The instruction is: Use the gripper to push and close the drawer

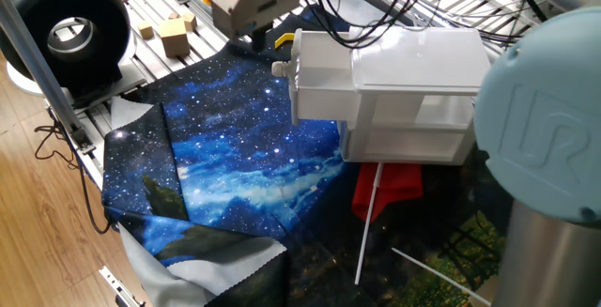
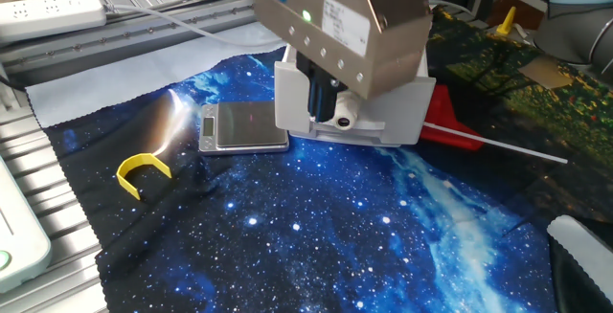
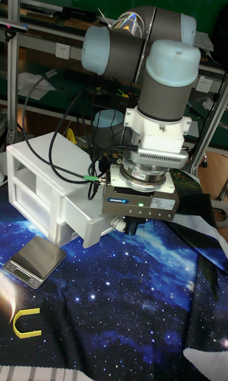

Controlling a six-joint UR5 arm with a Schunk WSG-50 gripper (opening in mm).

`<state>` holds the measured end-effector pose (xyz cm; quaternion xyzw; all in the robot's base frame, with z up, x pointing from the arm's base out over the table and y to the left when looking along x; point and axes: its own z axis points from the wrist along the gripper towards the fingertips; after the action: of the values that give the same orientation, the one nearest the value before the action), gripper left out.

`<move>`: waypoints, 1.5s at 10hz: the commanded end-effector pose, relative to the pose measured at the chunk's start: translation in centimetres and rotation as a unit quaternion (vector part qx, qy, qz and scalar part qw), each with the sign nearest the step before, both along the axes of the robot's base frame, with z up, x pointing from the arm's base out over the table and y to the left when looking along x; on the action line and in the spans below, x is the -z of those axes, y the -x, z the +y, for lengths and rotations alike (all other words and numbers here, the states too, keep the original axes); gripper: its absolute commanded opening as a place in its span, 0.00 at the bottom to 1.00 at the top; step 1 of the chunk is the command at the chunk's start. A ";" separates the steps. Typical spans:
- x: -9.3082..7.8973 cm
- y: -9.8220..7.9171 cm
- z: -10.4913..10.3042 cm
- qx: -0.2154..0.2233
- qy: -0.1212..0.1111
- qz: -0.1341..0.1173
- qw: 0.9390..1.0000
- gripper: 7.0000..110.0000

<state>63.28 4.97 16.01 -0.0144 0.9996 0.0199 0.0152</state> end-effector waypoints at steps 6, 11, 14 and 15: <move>-1.3 3.3 -6.2 -0.038 0.016 0.006 0.999 0.00; -0.6 5.1 -7.7 -0.045 0.019 0.020 0.999 0.00; -0.5 7.5 -9.1 -0.054 0.018 0.036 0.998 0.00; -0.4 8.5 -9.5 -0.058 0.017 0.043 0.997 0.00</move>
<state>56.68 -3.78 16.43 -0.0662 0.9977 -0.0030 -0.0166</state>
